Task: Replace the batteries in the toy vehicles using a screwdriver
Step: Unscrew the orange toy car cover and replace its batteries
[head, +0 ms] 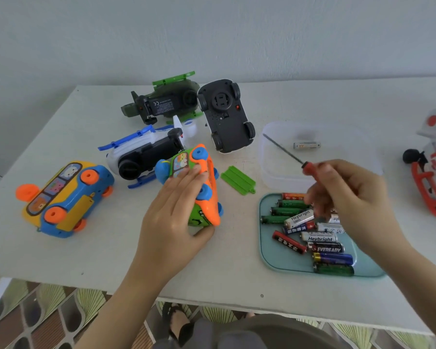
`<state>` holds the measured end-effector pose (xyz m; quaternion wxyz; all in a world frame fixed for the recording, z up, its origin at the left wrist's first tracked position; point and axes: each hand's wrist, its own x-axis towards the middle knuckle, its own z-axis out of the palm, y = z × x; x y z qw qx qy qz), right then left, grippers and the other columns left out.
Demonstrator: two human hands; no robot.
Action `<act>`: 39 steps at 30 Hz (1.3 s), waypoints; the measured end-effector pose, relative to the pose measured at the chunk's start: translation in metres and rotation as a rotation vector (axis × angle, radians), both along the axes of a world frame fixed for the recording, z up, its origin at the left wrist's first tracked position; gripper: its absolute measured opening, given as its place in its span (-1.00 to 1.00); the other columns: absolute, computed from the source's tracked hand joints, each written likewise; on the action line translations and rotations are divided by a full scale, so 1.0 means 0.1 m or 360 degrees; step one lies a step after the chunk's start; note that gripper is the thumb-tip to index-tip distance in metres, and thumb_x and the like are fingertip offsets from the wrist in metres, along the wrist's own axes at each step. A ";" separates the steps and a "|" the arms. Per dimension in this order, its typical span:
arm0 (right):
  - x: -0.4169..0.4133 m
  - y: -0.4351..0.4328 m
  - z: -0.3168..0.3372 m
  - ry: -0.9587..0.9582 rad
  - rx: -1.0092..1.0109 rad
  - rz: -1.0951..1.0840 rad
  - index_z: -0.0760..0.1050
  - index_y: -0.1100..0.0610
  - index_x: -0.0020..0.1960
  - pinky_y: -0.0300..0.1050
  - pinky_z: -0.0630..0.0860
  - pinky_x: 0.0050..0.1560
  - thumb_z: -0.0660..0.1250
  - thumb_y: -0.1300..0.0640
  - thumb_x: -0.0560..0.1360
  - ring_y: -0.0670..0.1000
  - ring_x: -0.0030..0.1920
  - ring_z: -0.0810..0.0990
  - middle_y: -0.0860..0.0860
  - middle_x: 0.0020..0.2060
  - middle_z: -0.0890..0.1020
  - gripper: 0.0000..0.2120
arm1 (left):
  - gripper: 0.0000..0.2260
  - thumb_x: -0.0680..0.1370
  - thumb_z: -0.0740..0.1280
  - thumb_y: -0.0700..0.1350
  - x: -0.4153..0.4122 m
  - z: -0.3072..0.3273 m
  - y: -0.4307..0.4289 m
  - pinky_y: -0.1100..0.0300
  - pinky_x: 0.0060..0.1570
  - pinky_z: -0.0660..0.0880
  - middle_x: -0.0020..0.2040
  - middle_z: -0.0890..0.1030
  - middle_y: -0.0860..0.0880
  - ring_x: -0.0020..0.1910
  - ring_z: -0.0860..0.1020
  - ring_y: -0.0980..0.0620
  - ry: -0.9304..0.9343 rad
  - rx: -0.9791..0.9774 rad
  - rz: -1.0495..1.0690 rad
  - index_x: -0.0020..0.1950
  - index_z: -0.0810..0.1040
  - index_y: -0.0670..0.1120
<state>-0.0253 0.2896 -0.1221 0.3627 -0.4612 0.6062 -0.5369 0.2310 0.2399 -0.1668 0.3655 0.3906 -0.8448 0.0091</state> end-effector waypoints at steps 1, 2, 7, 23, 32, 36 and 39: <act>-0.04 -0.01 -0.01 -0.0019 -0.0008 -0.0041 0.56 0.15 -0.12 -0.09 0.43 -0.50 0.19 0.07 0.59 0.08 -0.52 0.48 0.13 -0.45 0.59 -0.76 | -0.42 0.43 0.46 -0.05 0.00 0.01 0.01 0.10 0.36 0.37 0.38 0.45 -0.09 0.39 0.40 -0.04 0.0076 0.0026 0.0001 0.37 0.35 -0.17; -0.06 -0.01 -0.01 -0.0025 -0.0006 -0.0067 0.55 0.16 -0.14 -0.12 0.43 -0.51 0.16 0.07 0.61 0.07 -0.53 0.48 0.12 -0.47 0.58 -0.72 | -0.40 0.43 0.44 -0.01 -0.02 0.02 0.03 0.17 0.35 0.37 0.38 0.43 -0.05 0.39 0.39 0.00 0.0161 0.0075 0.0004 0.39 0.33 -0.16; -0.13 -0.03 -0.03 -0.0077 0.0001 -0.0111 0.47 0.16 -0.19 -0.18 0.39 -0.53 0.05 0.07 0.66 0.04 -0.54 0.46 0.09 -0.48 0.56 -0.65 | -0.34 0.33 0.48 0.02 -0.08 0.00 0.15 0.06 0.24 0.48 0.32 0.45 0.06 0.34 0.45 0.00 0.1009 0.0643 0.0059 0.38 0.34 -0.06; -0.22 -0.07 -0.08 0.0502 -0.0124 -0.0075 0.43 -0.08 -0.14 -0.38 0.54 -0.27 0.07 -0.29 0.53 -0.23 -0.25 0.66 -0.17 -0.28 0.69 -0.66 | -0.42 0.26 0.63 -0.04 0.14 0.20 0.10 0.44 -0.24 0.35 -0.04 0.42 0.25 -0.06 0.47 0.33 0.0766 0.0794 0.0601 0.13 0.38 0.06; -0.27 -0.10 -0.11 0.0619 -0.0150 -0.0074 0.45 -0.05 -0.13 -0.21 0.56 -0.22 0.05 -0.31 0.50 -0.26 -0.19 0.65 -0.23 -0.23 0.67 -0.62 | -0.48 0.25 0.58 -0.08 -0.01 0.34 0.12 0.46 -0.29 0.47 -0.06 0.49 0.38 -0.08 0.53 0.31 0.0812 0.0902 0.0347 0.04 0.36 0.22; -0.33 -0.12 -0.13 0.0573 -0.0165 -0.0076 0.46 -0.05 -0.13 -0.17 0.61 -0.18 0.06 -0.28 0.47 -0.19 -0.20 0.67 -0.21 -0.24 0.68 -0.64 | -0.46 0.20 0.48 0.11 -0.13 0.54 0.03 0.20 -0.11 0.55 0.12 0.54 0.09 0.02 0.59 0.04 0.0913 0.0813 0.0246 0.13 0.40 0.27; -0.38 -0.11 -0.11 0.0485 -0.0171 -0.0045 0.46 -0.06 -0.13 -0.23 0.61 -0.18 0.09 -0.35 0.47 -0.16 -0.23 0.68 -0.16 -0.24 0.69 -0.61 | -0.47 0.24 0.46 0.09 -0.24 0.68 -0.06 0.23 -0.12 0.56 0.14 0.52 0.10 -0.01 0.60 -0.01 0.0933 0.0689 0.0118 0.16 0.38 0.29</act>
